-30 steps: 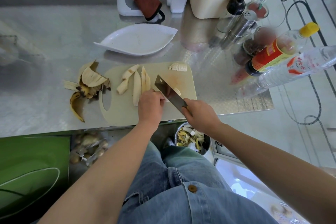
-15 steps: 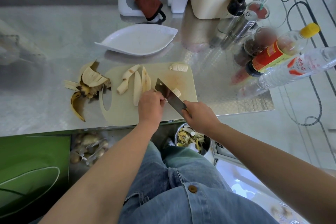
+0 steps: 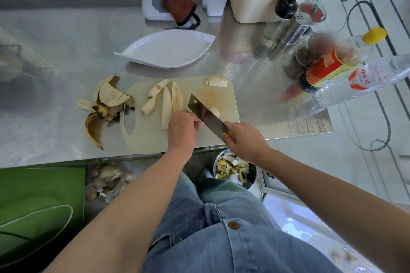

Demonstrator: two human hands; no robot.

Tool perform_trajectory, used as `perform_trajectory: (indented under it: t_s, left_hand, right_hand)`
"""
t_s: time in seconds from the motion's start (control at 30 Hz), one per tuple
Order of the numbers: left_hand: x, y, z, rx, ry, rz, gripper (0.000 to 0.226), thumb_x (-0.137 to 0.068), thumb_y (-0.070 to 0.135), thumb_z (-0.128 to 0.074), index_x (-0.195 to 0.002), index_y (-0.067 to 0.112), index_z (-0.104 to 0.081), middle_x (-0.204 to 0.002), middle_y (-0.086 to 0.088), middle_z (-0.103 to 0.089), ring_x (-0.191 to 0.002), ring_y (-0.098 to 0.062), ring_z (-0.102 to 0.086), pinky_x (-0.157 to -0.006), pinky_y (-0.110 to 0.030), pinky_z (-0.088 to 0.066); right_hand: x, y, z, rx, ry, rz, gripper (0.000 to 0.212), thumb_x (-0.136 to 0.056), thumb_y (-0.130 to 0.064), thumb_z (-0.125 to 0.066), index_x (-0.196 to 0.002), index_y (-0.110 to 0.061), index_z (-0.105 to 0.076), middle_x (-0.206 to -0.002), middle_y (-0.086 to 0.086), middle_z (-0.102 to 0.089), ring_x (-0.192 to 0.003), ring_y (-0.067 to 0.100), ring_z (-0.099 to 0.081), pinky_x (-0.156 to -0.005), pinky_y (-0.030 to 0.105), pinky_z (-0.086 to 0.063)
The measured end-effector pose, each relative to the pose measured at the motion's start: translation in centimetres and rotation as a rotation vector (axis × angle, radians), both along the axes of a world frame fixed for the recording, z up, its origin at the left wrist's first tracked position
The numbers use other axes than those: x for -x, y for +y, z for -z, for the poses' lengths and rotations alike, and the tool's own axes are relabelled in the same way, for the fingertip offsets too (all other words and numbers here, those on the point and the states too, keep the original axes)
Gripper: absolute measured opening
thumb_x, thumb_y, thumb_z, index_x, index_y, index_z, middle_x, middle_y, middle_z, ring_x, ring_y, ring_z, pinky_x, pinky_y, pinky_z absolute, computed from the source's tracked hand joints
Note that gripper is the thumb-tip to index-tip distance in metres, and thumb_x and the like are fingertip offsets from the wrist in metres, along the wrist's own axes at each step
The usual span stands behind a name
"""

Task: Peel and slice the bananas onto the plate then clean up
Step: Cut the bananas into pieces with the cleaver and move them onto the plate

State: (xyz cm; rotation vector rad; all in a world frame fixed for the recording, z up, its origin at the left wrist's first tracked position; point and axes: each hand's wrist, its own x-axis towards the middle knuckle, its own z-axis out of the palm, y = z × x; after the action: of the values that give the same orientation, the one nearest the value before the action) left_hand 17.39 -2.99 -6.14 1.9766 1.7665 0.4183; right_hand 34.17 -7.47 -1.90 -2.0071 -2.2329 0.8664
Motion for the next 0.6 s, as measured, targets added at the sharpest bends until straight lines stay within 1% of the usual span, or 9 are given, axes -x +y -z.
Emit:
perform_trajectory:
  t_s: [0.1, 0.2, 0.3, 0.4, 0.53, 0.6]
  left_hand:
    - [0.0, 0.1, 0.1, -0.002, -0.002, -0.001, 0.008, -0.086, 0.017, -0.07, -0.088, 0.012, -0.076, -0.083, -0.007, -0.066, -0.079, -0.021, -0.056, -0.069, -0.029, -0.045]
    - [0.0, 0.1, 0.3, 0.002, 0.005, -0.008, 0.009, -0.086, 0.018, -0.07, -0.089, 0.012, -0.076, -0.083, -0.007, -0.066, -0.08, -0.021, -0.056, -0.068, -0.027, -0.041]
    - [0.0, 0.2, 0.4, 0.005, 0.006, -0.008, 0.009, -0.086, 0.017, -0.07, -0.09, 0.012, -0.076, -0.084, -0.007, -0.065, -0.081, -0.022, -0.056, -0.068, -0.026, -0.04]
    - [0.0, 0.1, 0.4, -0.002, 0.013, -0.008, 0.009, -0.087, 0.017, -0.069, -0.09, 0.012, -0.076, -0.084, -0.006, -0.065, -0.081, -0.021, -0.056, -0.069, -0.027, -0.041]
    - [0.2, 0.1, 0.4, -0.006, 0.023, 0.01, 0.009, -0.087, 0.015, -0.068, -0.09, 0.011, -0.076, -0.082, -0.006, -0.065, -0.078, -0.018, -0.053, -0.068, -0.025, -0.04]
    - [0.6, 0.2, 0.3, -0.008, 0.046, 0.036, 0.011, -0.087, 0.015, -0.068, -0.092, 0.011, -0.076, -0.082, -0.005, -0.064, -0.079, -0.019, -0.053, -0.068, -0.028, -0.044]
  right_hand:
    - [0.0, 0.2, 0.2, -0.005, -0.015, -0.012, 0.015, -0.098, -0.024, -0.043, -0.094, -0.014, -0.053, -0.072, 0.0, -0.054, -0.061, 0.016, -0.049, -0.048, 0.023, -0.031]
    - [0.1, 0.2, 0.4, -0.001, -0.039, -0.026, 0.016, -0.098, -0.024, -0.042, -0.098, -0.014, -0.054, -0.074, 0.001, -0.054, -0.062, 0.017, -0.049, -0.048, 0.023, -0.03]
    - [0.3, 0.1, 0.7, 0.007, -0.048, -0.022, 0.015, -0.098, -0.023, -0.042, -0.095, -0.013, -0.053, -0.073, 0.001, -0.053, -0.063, 0.02, -0.05, -0.048, 0.025, -0.03]
    - [0.1, 0.2, 0.9, 0.015, -0.017, -0.011, 0.015, -0.097, -0.024, -0.043, -0.09, -0.015, -0.052, -0.072, 0.001, -0.053, -0.062, 0.02, -0.051, -0.049, 0.025, -0.031]
    - [-1.3, 0.9, 0.1, -0.009, 0.058, 0.023, 0.018, -0.095, -0.025, -0.047, -0.088, -0.011, -0.056, -0.072, 0.004, -0.059, -0.063, 0.021, -0.055, -0.054, 0.032, -0.045]
    - [-2.5, 1.6, -0.5, -0.023, 0.063, 0.042, 0.017, -0.094, -0.024, -0.05, -0.082, -0.013, -0.056, -0.07, 0.003, -0.059, -0.062, 0.02, -0.055, -0.052, 0.03, -0.042]
